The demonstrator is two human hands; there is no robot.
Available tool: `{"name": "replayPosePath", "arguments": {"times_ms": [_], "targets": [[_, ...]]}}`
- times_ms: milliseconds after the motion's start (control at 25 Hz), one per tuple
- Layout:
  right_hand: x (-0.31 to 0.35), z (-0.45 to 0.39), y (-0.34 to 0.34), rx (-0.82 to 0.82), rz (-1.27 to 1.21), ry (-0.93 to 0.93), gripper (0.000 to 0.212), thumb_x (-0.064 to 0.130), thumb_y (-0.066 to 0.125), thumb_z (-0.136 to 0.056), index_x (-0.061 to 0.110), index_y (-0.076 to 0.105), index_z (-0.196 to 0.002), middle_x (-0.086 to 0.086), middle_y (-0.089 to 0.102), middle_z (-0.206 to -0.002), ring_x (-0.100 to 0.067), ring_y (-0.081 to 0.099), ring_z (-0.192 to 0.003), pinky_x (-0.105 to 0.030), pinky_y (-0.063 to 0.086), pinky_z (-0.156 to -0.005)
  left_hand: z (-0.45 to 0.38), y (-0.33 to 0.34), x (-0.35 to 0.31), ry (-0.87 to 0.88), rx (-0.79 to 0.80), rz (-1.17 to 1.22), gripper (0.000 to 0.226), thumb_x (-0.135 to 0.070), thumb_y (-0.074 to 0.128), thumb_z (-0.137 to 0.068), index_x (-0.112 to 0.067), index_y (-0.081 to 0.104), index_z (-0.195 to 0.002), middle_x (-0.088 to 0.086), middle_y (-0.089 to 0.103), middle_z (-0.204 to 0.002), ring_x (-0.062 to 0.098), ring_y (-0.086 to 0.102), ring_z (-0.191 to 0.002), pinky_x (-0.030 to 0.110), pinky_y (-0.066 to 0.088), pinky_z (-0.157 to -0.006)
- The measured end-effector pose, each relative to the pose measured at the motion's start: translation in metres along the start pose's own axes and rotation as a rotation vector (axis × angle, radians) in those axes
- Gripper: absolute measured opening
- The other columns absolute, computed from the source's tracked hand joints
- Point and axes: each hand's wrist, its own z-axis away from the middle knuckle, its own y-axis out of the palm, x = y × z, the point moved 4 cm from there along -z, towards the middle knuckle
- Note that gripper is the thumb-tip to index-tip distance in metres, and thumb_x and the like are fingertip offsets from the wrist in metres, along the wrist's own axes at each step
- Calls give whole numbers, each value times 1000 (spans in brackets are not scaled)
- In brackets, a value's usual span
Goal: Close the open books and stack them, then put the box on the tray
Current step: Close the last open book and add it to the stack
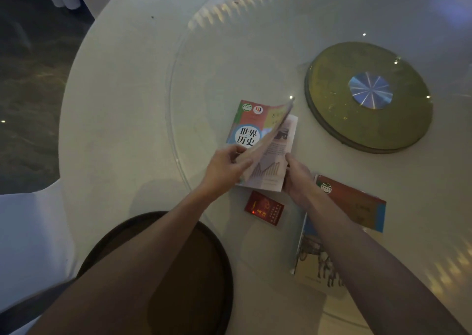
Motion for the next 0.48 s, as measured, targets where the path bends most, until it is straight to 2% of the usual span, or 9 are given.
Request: {"name": "replayPosePath", "arguments": {"times_ms": [80, 120, 200, 280, 400, 480], "targets": [[-3, 1, 2, 79, -51, -7, 56, 54, 37, -106, 16, 71, -128, -12, 79, -116, -31, 76, -106, -48, 61, -90, -2, 13, 14, 23, 36, -33, 26, -20, 71, -92, -8, 72, -115, 9, 74, -106, 24, 76, -89, 34, 63, -64], [-4, 0, 2, 113, -44, -25, 55, 53, 39, -106, 16, 70, -131, -12, 79, -118, -31, 76, -108, -49, 61, -92, -2, 16, 21, 36, 29, -41, 29, -26, 71, -92, -11, 72, -117, 6, 74, -110, 21, 75, -93, 33, 64, -70], [-6, -3, 2, 108, 1, -68, 38, 32, 50, -107, 11, 64, -136, -13, 78, -118, -33, 77, -104, -52, 62, -90, -1, 11, 34, 23, -69, -90, 37, -33, 68, -90, -16, 70, -123, 4, 71, -118, 17, 72, -102, 40, 62, -84], [-4, -3, 0, 61, 15, -93, 33, 5, 54, -103, 10, 60, -135, -12, 77, -117, -30, 77, -98, -51, 63, -86, -2, -6, 44, -47, -204, -176, 48, -34, 69, -90, -14, 62, -133, 7, 68, -128, 20, 66, -113, 43, 57, -94], [5, 5, 0, 123, -67, -132, 38, -5, 51, -101, 16, 62, -130, -9, 76, -119, -24, 78, -94, -42, 65, -74, -3, -27, 49, -166, -246, -231, 63, -40, 66, -93, -9, 50, -145, 14, 61, -138, 26, 60, -123, 44, 53, -101], [11, 15, -6, 157, -140, -143, 37, -7, 50, -101, 15, 62, -127, -10, 75, -121, -25, 77, -95, -39, 66, -71, -5, -31, 43, -225, -214, -127, 66, -40, 64, -94, -6, 46, -148, 17, 61, -136, 28, 63, -118, 46, 55, -98]]}}
